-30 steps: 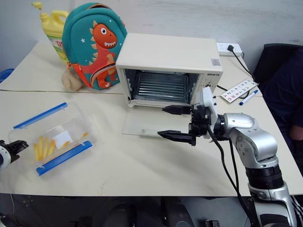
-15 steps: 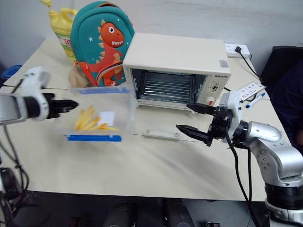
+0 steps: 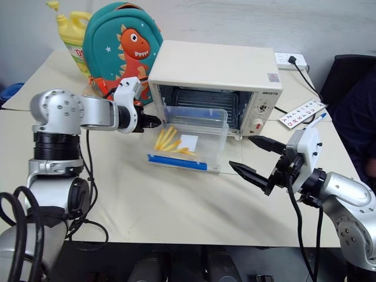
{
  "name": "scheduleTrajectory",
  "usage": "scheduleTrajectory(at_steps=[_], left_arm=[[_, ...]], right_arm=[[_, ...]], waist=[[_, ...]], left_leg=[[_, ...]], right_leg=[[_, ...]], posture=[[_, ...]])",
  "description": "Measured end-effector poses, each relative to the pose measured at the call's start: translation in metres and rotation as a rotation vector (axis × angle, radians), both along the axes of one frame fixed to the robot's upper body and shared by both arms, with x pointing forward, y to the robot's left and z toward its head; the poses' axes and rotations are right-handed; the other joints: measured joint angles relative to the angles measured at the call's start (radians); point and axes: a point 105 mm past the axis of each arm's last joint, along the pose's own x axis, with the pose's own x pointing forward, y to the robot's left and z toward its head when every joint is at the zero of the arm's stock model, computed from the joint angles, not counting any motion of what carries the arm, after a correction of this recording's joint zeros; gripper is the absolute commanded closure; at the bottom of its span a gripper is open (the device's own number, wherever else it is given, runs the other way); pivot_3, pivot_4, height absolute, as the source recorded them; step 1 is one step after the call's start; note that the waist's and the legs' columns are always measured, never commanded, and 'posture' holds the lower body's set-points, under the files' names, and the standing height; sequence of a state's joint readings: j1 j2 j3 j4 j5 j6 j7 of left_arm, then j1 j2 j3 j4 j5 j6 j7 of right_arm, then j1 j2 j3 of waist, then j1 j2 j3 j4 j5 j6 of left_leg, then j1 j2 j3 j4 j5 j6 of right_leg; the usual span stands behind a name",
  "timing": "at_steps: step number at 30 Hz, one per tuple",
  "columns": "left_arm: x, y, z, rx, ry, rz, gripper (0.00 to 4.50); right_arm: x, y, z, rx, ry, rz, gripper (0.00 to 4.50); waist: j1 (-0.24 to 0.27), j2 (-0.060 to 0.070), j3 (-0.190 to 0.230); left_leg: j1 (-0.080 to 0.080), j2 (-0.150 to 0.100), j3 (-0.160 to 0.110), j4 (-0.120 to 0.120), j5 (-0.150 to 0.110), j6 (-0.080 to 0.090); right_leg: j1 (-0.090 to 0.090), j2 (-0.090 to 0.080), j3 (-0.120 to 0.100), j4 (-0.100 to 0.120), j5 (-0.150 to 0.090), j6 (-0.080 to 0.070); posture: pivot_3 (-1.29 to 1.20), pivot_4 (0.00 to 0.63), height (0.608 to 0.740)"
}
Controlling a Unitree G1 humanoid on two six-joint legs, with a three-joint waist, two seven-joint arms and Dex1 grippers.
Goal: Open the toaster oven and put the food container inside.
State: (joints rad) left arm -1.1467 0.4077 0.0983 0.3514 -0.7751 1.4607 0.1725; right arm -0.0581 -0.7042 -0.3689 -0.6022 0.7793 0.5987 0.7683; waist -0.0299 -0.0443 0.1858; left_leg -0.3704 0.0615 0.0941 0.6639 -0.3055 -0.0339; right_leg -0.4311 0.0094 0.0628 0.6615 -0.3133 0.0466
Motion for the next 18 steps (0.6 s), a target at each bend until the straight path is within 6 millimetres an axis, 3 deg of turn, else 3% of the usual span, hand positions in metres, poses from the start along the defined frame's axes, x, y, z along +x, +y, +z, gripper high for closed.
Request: scheduleTrajectory(at_steps=[6,11,16,18], left_arm=[[0.005,-0.004,0.0,-0.075,0.002,0.012,0.74],[-0.008,0.008,0.037,-0.241,-0.139,-0.048,0.74],[-0.051,0.014,0.082,-0.425,-0.392,-0.273,0.72],[-0.072,0.019,0.09,-0.475,-0.458,-0.375,1.12]], right_arm=[[0.001,0.001,-0.001,0.0,0.003,-0.012,0.0],[0.0,0.004,-0.005,0.0,0.028,0.002,0.0],[0.0,0.017,-0.012,0.008,0.077,0.073,1.2],[0.0,0.022,-0.015,0.006,0.095,0.109,1.86]], waist=[[-0.001,0.0,0.0],[-0.002,0.0,0.0],[-0.001,0.001,0.0],[-0.001,0.001,0.0]], left_leg=[[0.0,0.0,0.0,0.0,0.0,0.0],[0.0,0.001,0.0,-0.001,0.0,-0.001],[0.001,0.001,0.0,0.0,0.001,-0.002],[0.002,0.001,0.0,0.0,0.001,-0.002]], right_leg=[[0.0,0.0,0.0,0.0,0.0,0.0],[0.0,0.0,0.0,0.001,0.0,0.0],[0.0,0.0,-0.001,0.001,0.0,0.0],[0.001,0.0,-0.001,0.001,0.0,0.0]], posture=[[0.0,0.15,0.74],[0.0,0.15,0.74],[0.0,0.15,0.74],[0.0,0.15,0.74]])
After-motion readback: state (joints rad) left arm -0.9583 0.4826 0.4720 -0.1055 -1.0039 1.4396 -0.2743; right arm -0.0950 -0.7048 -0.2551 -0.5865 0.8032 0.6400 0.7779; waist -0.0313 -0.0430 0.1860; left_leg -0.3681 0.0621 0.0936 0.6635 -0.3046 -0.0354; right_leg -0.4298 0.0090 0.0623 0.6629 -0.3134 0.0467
